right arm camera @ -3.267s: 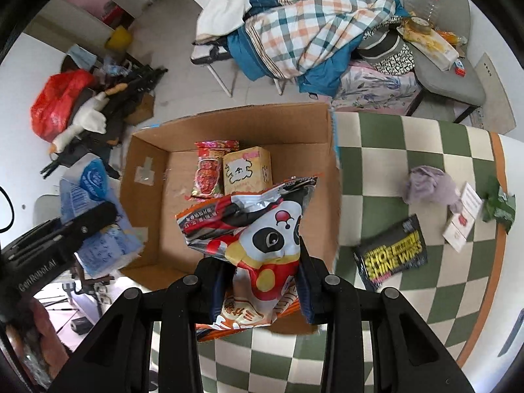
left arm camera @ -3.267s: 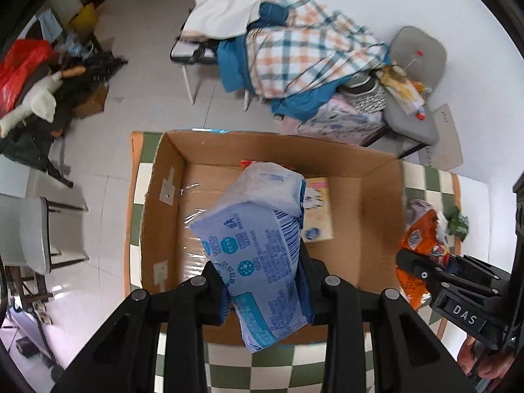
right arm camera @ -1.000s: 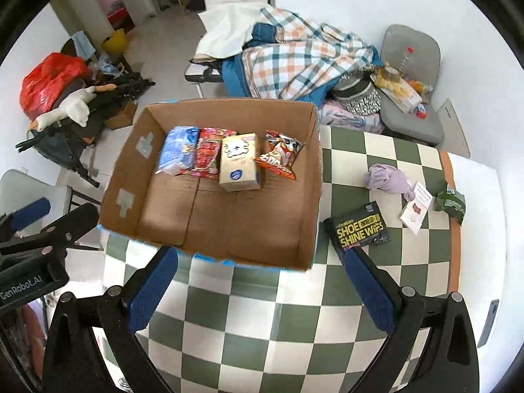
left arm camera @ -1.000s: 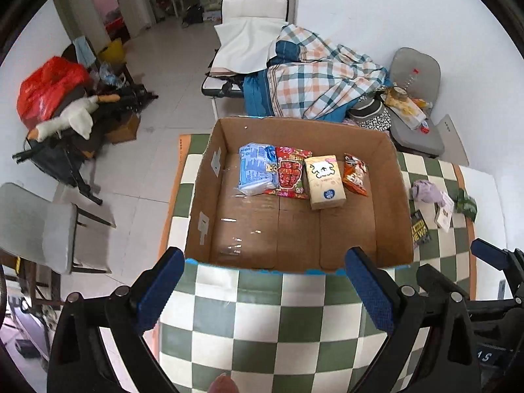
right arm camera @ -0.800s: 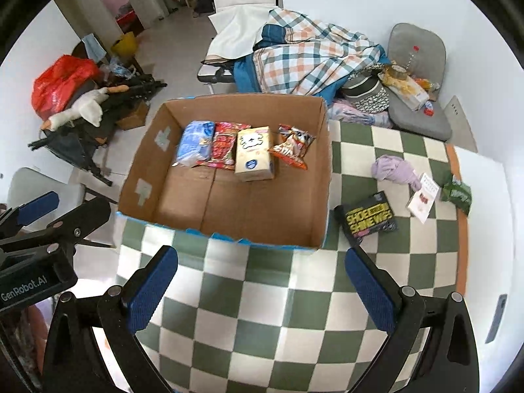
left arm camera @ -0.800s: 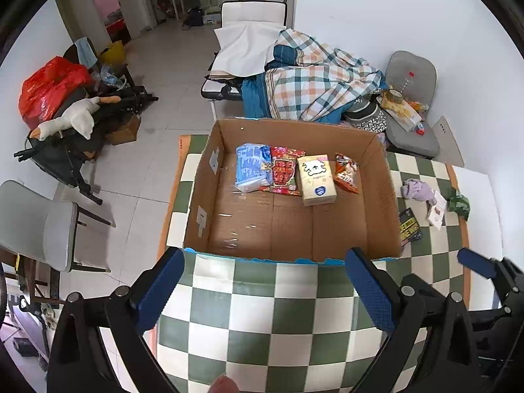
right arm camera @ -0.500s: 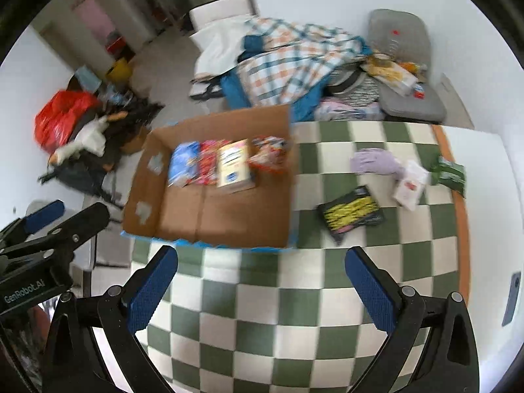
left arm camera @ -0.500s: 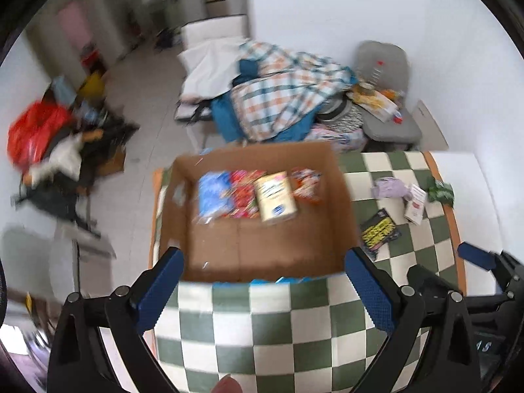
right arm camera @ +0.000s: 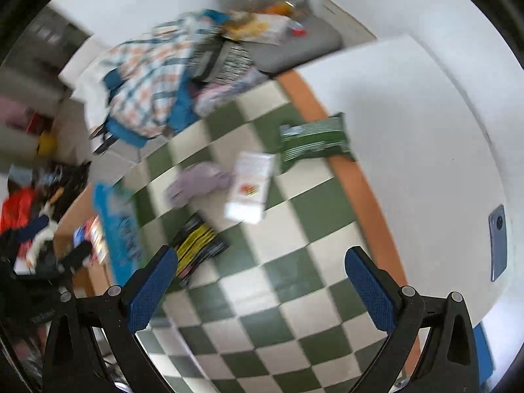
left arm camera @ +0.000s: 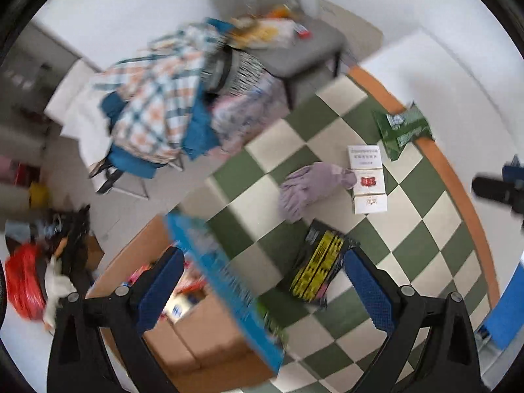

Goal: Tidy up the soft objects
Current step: 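Grasp the lilac towel with the left tool while the right tool grasps the green pack, then carry the towel and green pack over the box and lower them in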

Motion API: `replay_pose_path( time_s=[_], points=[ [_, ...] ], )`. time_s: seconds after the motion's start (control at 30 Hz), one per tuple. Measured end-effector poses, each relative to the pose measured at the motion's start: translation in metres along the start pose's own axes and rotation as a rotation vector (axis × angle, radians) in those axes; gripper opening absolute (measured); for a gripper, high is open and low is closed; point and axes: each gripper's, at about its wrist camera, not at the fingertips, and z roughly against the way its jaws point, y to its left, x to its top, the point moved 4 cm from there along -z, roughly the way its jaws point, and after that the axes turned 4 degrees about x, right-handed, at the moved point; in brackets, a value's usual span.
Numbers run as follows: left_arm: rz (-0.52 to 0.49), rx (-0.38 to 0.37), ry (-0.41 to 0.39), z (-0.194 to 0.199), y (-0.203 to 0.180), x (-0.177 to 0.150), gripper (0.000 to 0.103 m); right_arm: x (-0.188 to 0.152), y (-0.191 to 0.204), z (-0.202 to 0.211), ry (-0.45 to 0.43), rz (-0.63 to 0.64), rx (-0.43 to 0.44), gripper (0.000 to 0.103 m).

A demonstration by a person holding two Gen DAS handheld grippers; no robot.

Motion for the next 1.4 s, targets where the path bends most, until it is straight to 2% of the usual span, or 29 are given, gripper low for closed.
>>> replay_pose_path(
  time_s=[0.13,0.27,0.37,0.5,0.53,0.57,0.63,0.7,0.8,0.87,0.93,1.0,1.07,1.13,1.17,1.2,1.27,1.4],
  points=[
    [-0.103,0.03,0.068,-0.048,-0.028,0.03,0.1,0.05,-0.046,-0.046,0.099,-0.098,0.008,0.103],
    [-0.17,0.039,0.124,-0.092,-0.048,0.048,0.1,0.084,-0.071,-0.094,0.172,-0.246,0.058,0.103],
    [-0.209,0.045,0.162,-0.117,-0.059,0.055,0.1,0.102,-0.088,-0.129,0.217,-0.385,0.095,0.103],
    [-0.25,0.056,0.205,-0.139,-0.064,0.059,0.1,0.115,-0.098,-0.162,0.245,-0.502,0.087,0.102],
    [-0.252,0.061,0.212,-0.143,-0.064,0.059,0.1,0.117,-0.101,-0.168,0.248,-0.517,0.072,0.098],
    [-0.254,0.059,0.218,-0.147,-0.064,0.06,0.1,0.12,-0.102,-0.176,0.253,-0.531,0.047,0.091],
    [-0.261,0.046,0.227,-0.151,-0.063,0.061,0.1,0.124,-0.105,-0.186,0.266,-0.533,0.036,0.086],
    [-0.269,0.024,0.231,-0.153,-0.064,0.061,0.1,0.127,-0.102,-0.194,0.295,-0.491,0.021,0.084],
    [-0.306,0.004,0.241,-0.155,-0.068,0.061,0.1,0.128,-0.089,-0.195,0.309,-0.317,-0.029,0.073],
    [-0.33,-0.018,0.256,-0.158,-0.073,0.059,0.1,0.127,-0.082,-0.194,0.332,-0.213,-0.062,0.06],
    [-0.347,-0.042,0.276,-0.162,-0.078,0.057,0.1,0.122,-0.077,-0.192,0.371,-0.108,-0.105,0.053],
    [-0.349,-0.055,0.287,-0.166,-0.081,0.054,0.1,0.118,-0.072,-0.191,0.395,0.017,-0.202,0.052],
    [-0.327,-0.075,0.289,-0.168,-0.081,0.054,0.1,0.118,-0.068,-0.188,0.382,0.067,-0.239,0.053],
    [-0.284,-0.1,0.3,-0.172,-0.077,0.053,0.084,0.119,-0.065,-0.186,0.36,0.075,-0.24,0.054],
    [-0.253,-0.119,0.328,-0.175,-0.075,0.05,0.063,0.12,-0.064,-0.187,0.349,0.063,-0.237,0.058],
    [-0.229,-0.139,0.33,-0.174,-0.075,0.051,0.053,0.12,-0.063,-0.188,0.339,0.052,-0.23,0.059],
    [-0.161,-0.178,0.336,-0.172,-0.07,0.048,0.042,0.116,-0.063,-0.19,0.318,0.03,-0.212,0.059],
    [-0.05,-0.187,0.359,-0.172,-0.065,0.036,0.037,0.116,-0.063,-0.195,0.282,-0.022,-0.188,0.059]
  ],
)
